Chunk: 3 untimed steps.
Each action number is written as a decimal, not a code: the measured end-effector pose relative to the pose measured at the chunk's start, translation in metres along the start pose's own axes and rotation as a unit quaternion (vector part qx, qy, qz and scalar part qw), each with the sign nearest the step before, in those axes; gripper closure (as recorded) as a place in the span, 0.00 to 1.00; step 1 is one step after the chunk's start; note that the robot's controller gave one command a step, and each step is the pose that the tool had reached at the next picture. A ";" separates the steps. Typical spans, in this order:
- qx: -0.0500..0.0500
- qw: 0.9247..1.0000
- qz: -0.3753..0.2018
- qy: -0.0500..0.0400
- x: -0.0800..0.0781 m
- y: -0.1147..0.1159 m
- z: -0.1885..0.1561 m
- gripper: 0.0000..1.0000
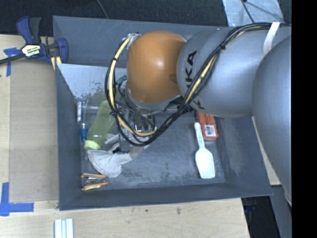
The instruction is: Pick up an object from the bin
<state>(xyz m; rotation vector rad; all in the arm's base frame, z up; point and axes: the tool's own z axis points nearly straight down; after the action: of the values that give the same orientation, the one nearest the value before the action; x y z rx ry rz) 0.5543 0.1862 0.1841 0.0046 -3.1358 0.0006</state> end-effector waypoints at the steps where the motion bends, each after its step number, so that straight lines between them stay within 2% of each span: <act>1: -0.001 1.000 0.001 -0.004 -0.002 -0.001 -0.005 0.00; 2: -0.003 1.000 0.019 -0.009 -0.024 -0.012 0.033 0.00; 3: -0.002 1.000 0.008 -0.007 -0.043 -0.037 0.095 0.00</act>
Offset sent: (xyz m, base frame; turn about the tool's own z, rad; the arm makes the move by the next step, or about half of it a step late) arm 0.0518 -0.0350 -0.1073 0.0995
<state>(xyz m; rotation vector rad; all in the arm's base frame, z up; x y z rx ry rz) 0.5966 0.1491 0.0887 -0.0192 -3.1504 -0.0053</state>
